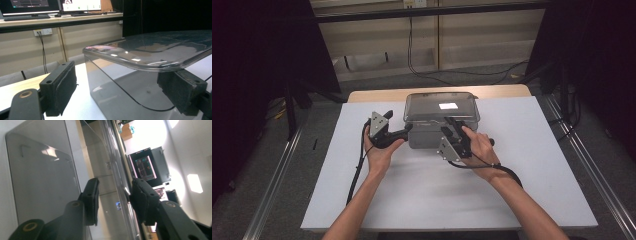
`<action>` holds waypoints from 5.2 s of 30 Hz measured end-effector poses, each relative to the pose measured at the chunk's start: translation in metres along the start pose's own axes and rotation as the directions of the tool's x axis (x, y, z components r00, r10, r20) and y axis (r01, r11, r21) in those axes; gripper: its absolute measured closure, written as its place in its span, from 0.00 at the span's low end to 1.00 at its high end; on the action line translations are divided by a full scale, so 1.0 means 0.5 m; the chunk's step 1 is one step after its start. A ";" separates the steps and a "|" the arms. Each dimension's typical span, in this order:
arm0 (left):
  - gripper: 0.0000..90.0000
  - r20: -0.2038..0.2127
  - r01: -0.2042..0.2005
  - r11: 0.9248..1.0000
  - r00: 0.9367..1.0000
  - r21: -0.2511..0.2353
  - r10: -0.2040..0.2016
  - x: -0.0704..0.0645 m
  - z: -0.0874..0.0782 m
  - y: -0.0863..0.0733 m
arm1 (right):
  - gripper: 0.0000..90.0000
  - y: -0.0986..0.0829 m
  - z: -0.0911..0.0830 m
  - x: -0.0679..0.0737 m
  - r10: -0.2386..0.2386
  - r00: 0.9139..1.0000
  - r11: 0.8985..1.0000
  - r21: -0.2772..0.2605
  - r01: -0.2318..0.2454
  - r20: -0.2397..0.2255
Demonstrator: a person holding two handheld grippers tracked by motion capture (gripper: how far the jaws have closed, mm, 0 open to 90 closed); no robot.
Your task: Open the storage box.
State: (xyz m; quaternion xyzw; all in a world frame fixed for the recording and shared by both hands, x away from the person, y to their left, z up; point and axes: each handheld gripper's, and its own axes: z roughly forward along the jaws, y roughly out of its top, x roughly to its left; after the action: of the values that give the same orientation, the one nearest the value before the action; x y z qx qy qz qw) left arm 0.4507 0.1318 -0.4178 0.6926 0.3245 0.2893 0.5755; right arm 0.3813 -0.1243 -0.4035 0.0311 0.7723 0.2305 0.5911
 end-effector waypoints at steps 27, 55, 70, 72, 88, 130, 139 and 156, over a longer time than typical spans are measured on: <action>0.15 0.001 0.008 1.000 1.000 0.006 -0.008 0.001 0.003 -0.001 | 0.13 -0.117 -0.039 -0.085 0.716 0.686 0.688 -0.042 -0.725 -0.129; 0.18 0.010 -0.024 1.000 1.000 -0.020 0.024 0.004 0.005 0.022 | 0.20 -0.170 -0.014 -0.093 0.783 0.598 0.610 0.021 -0.792 -0.169; 0.22 0.019 -0.023 0.999 1.000 -0.027 0.024 0.006 0.010 0.034 | 0.30 -0.179 -0.006 -0.103 0.790 0.593 0.599 -0.012 -0.801 -0.158; 0.24 0.019 -0.028 0.999 0.999 -0.029 0.029 0.006 0.011 0.036 | 0.31 -0.181 -0.003 -0.103 0.791 0.591 0.597 -0.014 -0.802 -0.157; 0.32 0.030 -0.049 0.998 0.998 -0.045 0.051 0.012 0.018 0.059 | 0.33 -0.169 0.015 -0.127 0.791 0.588 0.591 -0.040 -0.806 -0.165; 0.58 0.086 -0.096 0.993 0.991 -0.073 0.102 0.021 0.051 0.092 | 0.49 -0.174 0.036 -0.161 0.802 0.563 0.557 -0.090 -0.826 -0.199; 0.60 0.086 -0.105 0.992 0.990 -0.066 0.110 0.028 0.055 0.097 | 0.50 -0.182 0.043 -0.163 0.807 0.560 0.552 -0.094 -0.828 -0.187; 0.62 0.081 -0.080 0.995 0.993 -0.056 0.084 0.039 0.071 0.101 | 0.51 -0.185 0.064 -0.173 0.815 0.548 0.541 -0.093 -0.836 -0.188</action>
State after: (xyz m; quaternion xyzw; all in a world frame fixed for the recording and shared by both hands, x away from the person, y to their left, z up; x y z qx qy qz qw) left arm 0.4961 0.1191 -0.3733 0.7015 0.2638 0.2921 0.5941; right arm 0.4575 -0.2243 -0.3682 0.3262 0.6778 0.5489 0.3645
